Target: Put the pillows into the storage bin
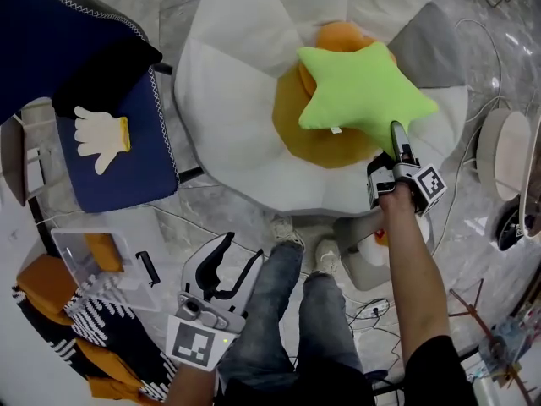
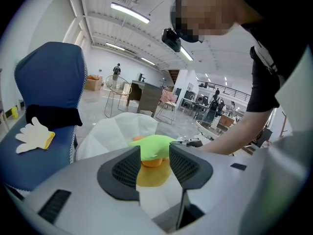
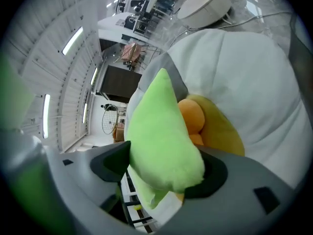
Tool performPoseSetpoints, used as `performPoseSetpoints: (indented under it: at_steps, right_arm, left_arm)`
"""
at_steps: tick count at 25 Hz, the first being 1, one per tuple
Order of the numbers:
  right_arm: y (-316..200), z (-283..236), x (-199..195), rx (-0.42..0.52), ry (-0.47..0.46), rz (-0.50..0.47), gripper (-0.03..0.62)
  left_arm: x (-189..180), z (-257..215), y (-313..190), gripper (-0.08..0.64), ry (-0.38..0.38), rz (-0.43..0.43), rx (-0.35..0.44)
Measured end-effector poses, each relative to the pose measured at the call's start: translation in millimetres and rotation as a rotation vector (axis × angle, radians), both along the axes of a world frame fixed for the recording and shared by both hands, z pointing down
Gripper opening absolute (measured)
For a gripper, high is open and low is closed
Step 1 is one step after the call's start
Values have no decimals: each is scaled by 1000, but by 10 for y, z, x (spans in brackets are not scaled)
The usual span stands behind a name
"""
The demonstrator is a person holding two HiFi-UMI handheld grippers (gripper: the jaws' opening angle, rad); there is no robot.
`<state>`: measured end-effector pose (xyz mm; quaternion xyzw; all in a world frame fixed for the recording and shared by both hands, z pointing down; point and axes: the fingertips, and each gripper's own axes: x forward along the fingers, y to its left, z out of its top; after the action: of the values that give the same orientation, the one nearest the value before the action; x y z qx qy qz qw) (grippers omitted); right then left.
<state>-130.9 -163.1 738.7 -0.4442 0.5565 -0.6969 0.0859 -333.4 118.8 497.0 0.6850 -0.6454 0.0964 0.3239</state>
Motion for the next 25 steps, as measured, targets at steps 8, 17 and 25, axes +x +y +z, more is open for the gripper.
performPoseSetpoints:
  at_steps: [8,17,25]
  right_arm:
    - [-93,-683,-9,105,79,-138,244]
    - [365,-1650,963,213,109,-263,229]
    - [1066,-2240,2323,269,196,-304,229]
  left_arm:
    - [371,-229,-3,199,30,7,13]
    - [889,-622,-126,199,15,69,100]
    - [1685,-777,-261,199,20,199,130]
